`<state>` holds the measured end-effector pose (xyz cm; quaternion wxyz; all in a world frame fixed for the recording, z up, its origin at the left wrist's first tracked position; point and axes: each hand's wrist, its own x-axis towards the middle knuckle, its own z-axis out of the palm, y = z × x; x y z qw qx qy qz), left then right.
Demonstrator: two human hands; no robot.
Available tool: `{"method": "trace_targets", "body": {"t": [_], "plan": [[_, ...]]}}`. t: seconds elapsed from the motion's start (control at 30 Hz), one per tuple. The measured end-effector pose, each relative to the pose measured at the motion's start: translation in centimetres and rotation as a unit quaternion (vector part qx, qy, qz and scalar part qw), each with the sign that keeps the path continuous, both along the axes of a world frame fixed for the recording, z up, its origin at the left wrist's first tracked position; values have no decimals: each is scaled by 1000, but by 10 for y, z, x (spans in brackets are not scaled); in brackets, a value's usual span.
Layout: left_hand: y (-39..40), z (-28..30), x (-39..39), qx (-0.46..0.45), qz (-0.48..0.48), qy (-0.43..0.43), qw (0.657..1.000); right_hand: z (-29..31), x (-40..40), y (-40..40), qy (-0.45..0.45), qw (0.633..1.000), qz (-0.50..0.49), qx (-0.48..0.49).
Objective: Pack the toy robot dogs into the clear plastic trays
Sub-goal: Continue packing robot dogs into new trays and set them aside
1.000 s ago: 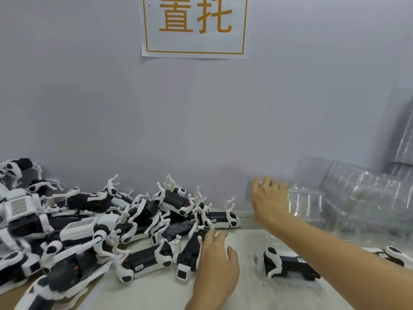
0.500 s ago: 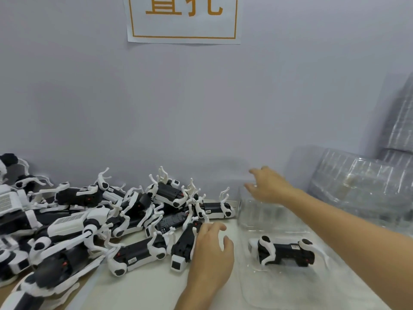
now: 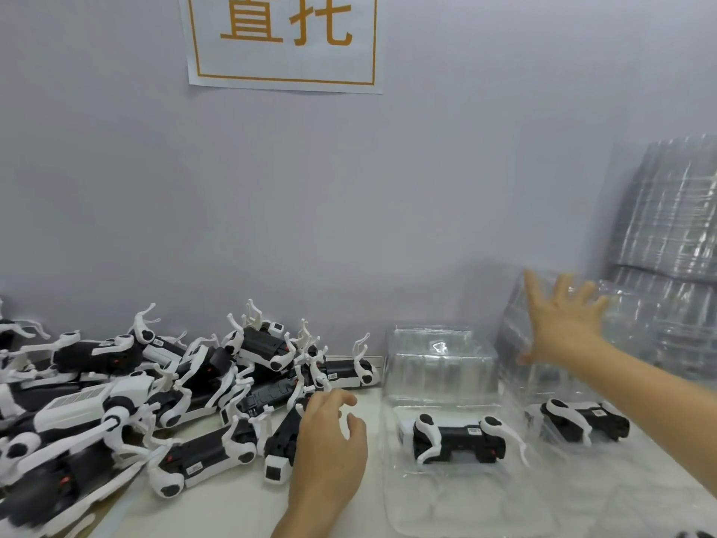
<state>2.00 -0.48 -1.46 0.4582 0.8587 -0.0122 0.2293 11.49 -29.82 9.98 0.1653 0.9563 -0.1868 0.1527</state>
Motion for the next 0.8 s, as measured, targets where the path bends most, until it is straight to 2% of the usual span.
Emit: {"method": "trace_targets", "body": {"t": [0.13, 0.4, 0.57, 0.8], "plan": [[1, 1, -2, 2, -3, 1, 1000, -17, 2, 1, -10, 997, 4, -70], [1, 0, 1, 1, -3, -12, 1000, 10, 2, 2, -6, 998, 27, -51], [0, -1, 2, 0, 1, -15, 1000, 20, 4, 4, -67, 993, 70, -71], [0, -2, 2, 3, 1, -13, 1000, 30, 7, 2, -133, 984, 111, -39]]}}
